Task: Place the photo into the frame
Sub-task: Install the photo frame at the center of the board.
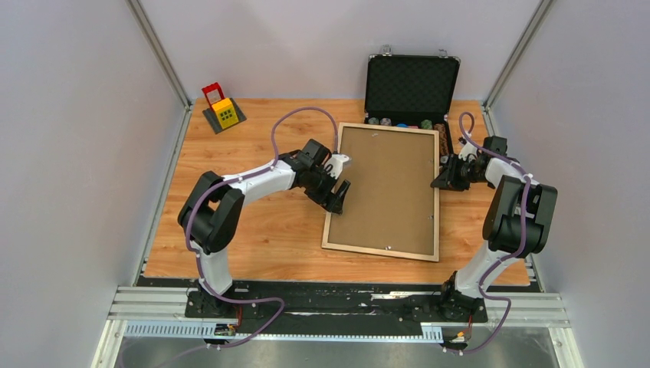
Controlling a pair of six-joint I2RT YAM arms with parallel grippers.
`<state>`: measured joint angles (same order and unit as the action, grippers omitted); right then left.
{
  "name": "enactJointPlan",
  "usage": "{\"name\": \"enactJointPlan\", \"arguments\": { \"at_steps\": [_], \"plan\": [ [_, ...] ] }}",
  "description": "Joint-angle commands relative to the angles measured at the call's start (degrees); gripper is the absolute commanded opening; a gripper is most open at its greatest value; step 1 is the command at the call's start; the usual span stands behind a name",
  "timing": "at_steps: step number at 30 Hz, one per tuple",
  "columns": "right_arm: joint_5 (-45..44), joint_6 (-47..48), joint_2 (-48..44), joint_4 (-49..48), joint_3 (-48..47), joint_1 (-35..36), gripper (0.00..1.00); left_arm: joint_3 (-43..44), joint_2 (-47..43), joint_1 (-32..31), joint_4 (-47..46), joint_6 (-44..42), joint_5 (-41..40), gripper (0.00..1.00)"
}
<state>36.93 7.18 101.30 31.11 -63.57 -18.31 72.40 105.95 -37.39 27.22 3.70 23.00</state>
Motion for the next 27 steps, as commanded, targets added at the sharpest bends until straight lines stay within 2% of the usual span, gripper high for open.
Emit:
{"name": "enactJointPlan", "arguments": {
  "at_steps": [1, 21, 27],
  "plan": [
    [3.22, 1.17, 0.13, -2.46, -0.15, -0.83, 0.0, 0.02, -2.47, -0.37, -1.17, -0.69, -0.5, 0.88],
    [3.5, 1.36, 0.04, -2.64, 0.08, -0.94, 0.0, 0.93, -0.31, -2.52, -1.88, 3.15, -6.33, 0.84],
    [3.74, 1.43, 0.2, -2.64, 0.2, -0.92, 0.0, 2.98, 1.51, -2.52, -2.56, 2.99, -7.76, 0.78]
  ]
}}
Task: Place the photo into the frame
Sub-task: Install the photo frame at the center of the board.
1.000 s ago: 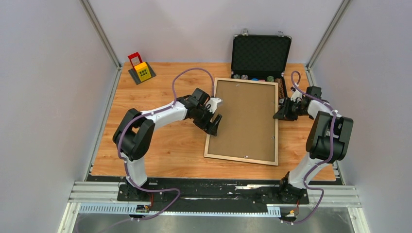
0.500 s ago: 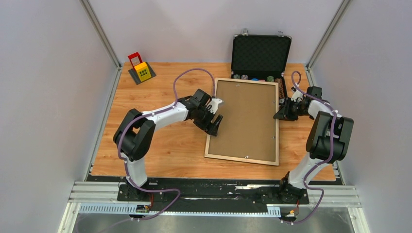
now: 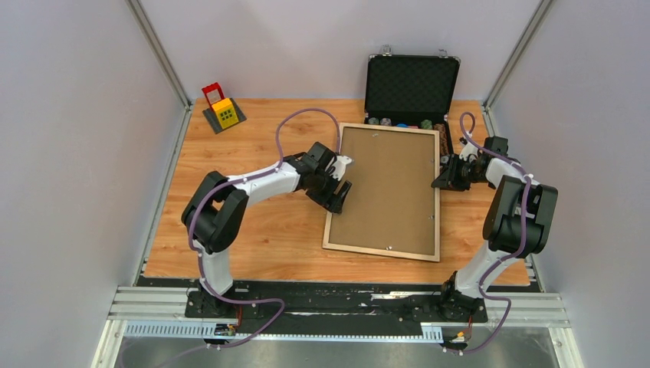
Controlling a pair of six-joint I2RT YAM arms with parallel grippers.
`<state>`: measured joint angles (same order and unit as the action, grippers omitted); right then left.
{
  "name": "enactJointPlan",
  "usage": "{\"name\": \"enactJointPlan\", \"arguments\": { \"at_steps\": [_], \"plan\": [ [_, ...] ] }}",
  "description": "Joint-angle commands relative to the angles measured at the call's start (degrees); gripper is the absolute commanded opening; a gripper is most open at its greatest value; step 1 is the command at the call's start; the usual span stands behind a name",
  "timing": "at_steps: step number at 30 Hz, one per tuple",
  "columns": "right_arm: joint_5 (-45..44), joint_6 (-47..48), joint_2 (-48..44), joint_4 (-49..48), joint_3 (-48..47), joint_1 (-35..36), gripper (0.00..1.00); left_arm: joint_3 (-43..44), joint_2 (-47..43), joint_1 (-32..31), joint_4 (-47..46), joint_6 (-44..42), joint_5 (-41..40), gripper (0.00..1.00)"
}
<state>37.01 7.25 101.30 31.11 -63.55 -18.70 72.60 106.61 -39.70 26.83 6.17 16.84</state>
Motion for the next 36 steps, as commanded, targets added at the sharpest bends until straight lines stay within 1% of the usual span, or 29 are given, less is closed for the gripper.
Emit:
{"name": "enactJointPlan", "arguments": {
  "at_steps": [1, 7, 11, 28, 36],
  "plan": [
    [3.68, 1.41, 0.21, -2.64, 0.26, -0.55, 0.0, 3.16, 1.29, -0.2, -2.34, 0.57, -1.76, 0.78],
    [3.85, 1.54, 0.13, -2.59, 0.35, -0.7, 0.0, 4.26, 3.17, -0.22, -3.05, 1.08, -2.2, 0.73],
    [4.03, 1.68, 0.13, -2.59, 0.44, -0.92, 0.0, 4.59, 3.83, -0.2, -3.19, 1.36, -1.81, 0.68],
    [4.64, 1.72, 0.17, -2.56, 0.45, -1.35, 0.0, 2.57, 2.29, -0.14, -3.27, 0.72, -1.92, 0.63],
    [4.56, 1.81, 0.13, -2.48, 0.53, -1.59, 0.0, 2.17, 1.76, -0.11, -3.05, 0.15, -1.9, 0.56]
  ]
}}
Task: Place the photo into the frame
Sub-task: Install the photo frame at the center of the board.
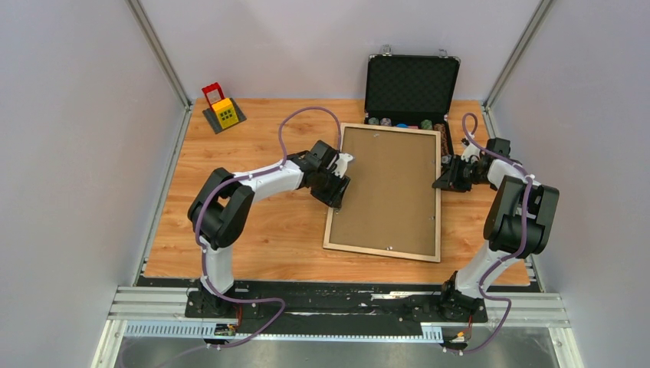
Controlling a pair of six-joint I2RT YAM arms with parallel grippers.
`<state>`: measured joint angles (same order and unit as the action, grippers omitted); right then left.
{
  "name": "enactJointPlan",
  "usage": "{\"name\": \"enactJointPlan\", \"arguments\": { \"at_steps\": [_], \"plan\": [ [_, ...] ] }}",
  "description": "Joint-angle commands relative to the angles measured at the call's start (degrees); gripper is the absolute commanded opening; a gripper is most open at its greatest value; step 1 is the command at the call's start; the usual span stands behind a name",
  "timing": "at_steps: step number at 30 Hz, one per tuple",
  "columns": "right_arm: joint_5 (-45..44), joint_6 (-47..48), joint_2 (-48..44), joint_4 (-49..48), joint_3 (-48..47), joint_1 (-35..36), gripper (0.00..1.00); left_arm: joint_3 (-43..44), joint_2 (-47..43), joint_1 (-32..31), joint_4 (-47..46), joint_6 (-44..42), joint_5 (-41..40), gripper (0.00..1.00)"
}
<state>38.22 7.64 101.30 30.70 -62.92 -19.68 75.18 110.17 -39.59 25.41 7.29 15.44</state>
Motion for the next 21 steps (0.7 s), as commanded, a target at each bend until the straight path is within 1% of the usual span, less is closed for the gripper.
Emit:
{"name": "enactJointPlan", "arguments": {
  "at_steps": [1, 8, 17, 21],
  "plan": [
    [3.4, 1.41, 0.13, -2.13, -0.1, -0.62, 0.0, -0.59, -2.02, -0.22, -1.67, -1.07, -0.5, 0.55],
    [3.53, 1.41, 0.14, -2.13, -0.1, -0.71, 0.0, -0.76, -2.24, -0.22, -1.68, -1.14, -0.09, 0.49],
    [3.62, 1.42, 0.22, -2.18, -0.1, -0.8, 0.0, -0.82, -2.41, -0.22, -0.83, -2.11, 1.67, 0.45],
    [3.62, 1.49, 0.22, -2.14, -0.11, -0.8, 0.0, -0.97, -2.58, -0.22, -0.69, -3.22, 2.35, 0.41]
  ]
}}
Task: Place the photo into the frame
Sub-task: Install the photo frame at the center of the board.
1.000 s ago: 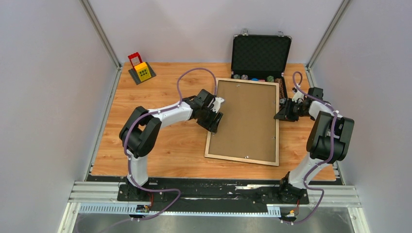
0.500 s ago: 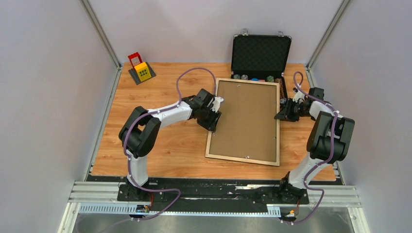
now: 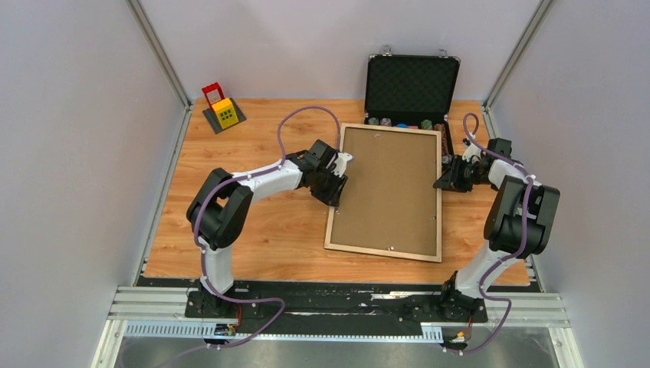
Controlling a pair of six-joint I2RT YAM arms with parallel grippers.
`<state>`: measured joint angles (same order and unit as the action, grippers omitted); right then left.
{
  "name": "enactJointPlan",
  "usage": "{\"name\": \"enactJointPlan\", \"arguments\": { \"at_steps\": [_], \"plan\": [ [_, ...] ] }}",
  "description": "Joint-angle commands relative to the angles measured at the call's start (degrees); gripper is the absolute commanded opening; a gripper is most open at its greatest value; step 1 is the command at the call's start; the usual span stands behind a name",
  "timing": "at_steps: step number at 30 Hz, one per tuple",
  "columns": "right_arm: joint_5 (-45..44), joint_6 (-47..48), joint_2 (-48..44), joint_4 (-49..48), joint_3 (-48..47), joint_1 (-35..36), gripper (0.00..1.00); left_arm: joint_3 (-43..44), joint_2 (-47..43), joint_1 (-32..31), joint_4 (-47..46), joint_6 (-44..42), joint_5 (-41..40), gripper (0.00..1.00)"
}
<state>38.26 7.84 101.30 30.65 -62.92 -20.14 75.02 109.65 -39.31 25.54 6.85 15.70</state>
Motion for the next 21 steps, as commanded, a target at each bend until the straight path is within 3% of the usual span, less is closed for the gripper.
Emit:
{"name": "enactJointPlan", "arguments": {
  "at_steps": [1, 5, 12, 21],
  "plan": [
    [3.58, 1.3, 0.22, -2.06, -0.18, -0.34, 0.0, -0.79, -2.17, -0.5, -0.77, -3.16, 2.34, 0.41],
    [3.58, 1.3, 0.34, -2.08, -0.19, -0.33, 0.0, -0.83, -2.59, -0.5, -0.39, -4.26, 2.84, 0.42],
    [3.75, 1.3, 0.48, -2.09, -0.28, -0.29, 0.0, -0.42, -3.36, -0.51, -0.14, -4.04, 1.95, 0.66],
    [3.75, 1.22, 0.39, -2.09, -0.19, -0.36, 0.0, 0.01, -2.62, -0.5, 0.46, -3.82, 1.92, 0.69]
  ]
}}
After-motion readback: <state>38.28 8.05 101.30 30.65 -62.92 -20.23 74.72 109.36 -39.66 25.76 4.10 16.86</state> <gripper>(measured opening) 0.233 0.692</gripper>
